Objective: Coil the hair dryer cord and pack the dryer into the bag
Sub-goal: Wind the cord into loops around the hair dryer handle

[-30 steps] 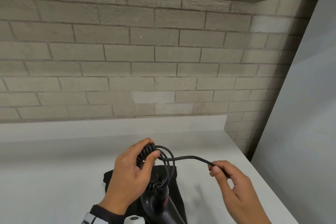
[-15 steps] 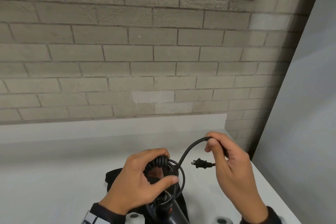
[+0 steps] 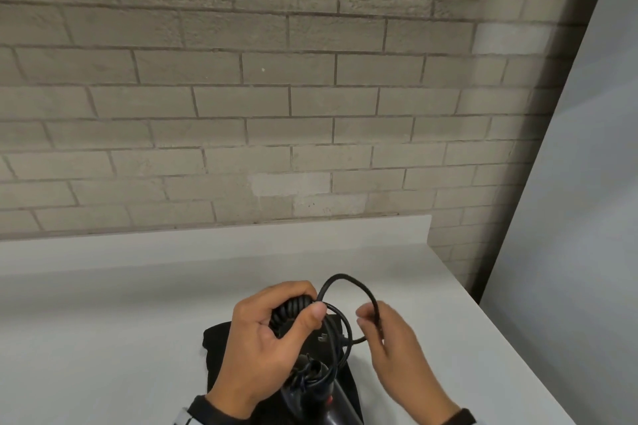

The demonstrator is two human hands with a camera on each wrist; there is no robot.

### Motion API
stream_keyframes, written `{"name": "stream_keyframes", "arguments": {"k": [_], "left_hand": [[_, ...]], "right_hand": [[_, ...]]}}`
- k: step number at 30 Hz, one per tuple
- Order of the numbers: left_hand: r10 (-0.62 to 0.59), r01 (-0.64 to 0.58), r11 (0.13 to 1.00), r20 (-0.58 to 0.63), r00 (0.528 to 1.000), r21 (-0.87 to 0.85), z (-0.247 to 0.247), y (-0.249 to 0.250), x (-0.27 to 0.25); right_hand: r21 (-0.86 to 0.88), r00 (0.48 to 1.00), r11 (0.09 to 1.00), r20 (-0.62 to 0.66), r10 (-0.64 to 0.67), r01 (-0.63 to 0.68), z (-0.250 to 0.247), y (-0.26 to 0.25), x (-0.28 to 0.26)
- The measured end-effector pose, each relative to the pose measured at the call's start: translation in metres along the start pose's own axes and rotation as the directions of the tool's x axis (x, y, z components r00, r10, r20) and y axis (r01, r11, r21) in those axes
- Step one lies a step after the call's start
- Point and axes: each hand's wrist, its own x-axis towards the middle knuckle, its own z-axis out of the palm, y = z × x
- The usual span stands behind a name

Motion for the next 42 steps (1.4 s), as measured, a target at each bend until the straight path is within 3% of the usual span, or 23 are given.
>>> {"name": "stream_keyframes", "arguments": {"k": [2,5,7,9,14,19,26,30,32,33,37,39,42], "left_hand": [[-0.027,0.027,0.999,-0.014,1.0,-0.021,0.002,0.001,0.0],[-0.072,0.071,0.997,-0.026,0.997,-0.042,0.003,0.001,0.001],[-0.092,0.09,0.994,-0.027,0.995,-0.067,0.003,0.002,0.001],[-0.109,0.106,0.99,-0.022,0.994,-0.092,0.003,0.002,0.001],[-0.135,0.132,0.986,-0.021,0.991,-0.106,0.003,0.001,0.001],[-0.149,0.143,0.981,-0.036,0.988,-0.128,0.003,-0.001,0.001],[-0.145,0.143,0.987,-0.018,0.989,-0.075,0.006,0.004,-0.001],[-0.13,0.131,0.991,-0.063,0.989,0.008,0.01,0.005,-0.002],[-0.124,0.127,0.991,-0.079,0.989,0.033,0.012,0.006,-0.002],[-0.118,0.121,0.992,-0.078,0.99,0.041,0.013,0.007,-0.003],[-0.072,0.078,0.994,-0.075,0.995,0.078,0.015,0.01,-0.003],[-0.067,0.072,0.996,-0.077,0.995,0.057,0.016,0.011,-0.004],[-0.071,0.074,0.996,-0.075,0.995,0.04,0.015,0.013,-0.005]], "right_hand": [[0.042,0.991,0.991,0.039,0.126,-0.127,0.009,0.004,-0.004],[0.301,0.941,0.892,0.124,0.314,-0.338,0.015,-0.003,-0.006],[0.512,0.914,0.765,0.117,0.388,-0.39,0.013,-0.011,-0.006],[0.653,0.902,0.665,0.067,0.426,-0.363,0.007,-0.019,-0.005],[0.836,0.939,0.488,0.091,0.331,-0.252,-0.012,-0.043,-0.004],[0.876,0.956,0.422,0.127,0.266,-0.234,-0.016,-0.059,-0.006],[0.92,0.917,0.152,0.323,0.235,-0.362,-0.001,-0.082,-0.018],[0.941,0.894,0.082,0.282,0.348,-0.329,-0.002,-0.092,-0.022],[0.95,0.907,0.108,0.239,0.348,-0.292,-0.005,-0.097,-0.026],[0.943,0.921,0.176,0.213,0.327,-0.281,-0.005,-0.098,-0.029],[0.799,0.988,0.588,0.049,0.147,-0.127,0.004,-0.104,-0.044],[0.727,0.998,0.685,0.006,0.059,-0.045,0.004,-0.102,-0.05],[0.617,0.996,0.787,0.076,-0.037,-0.018,-0.005,-0.103,-0.049]]}}
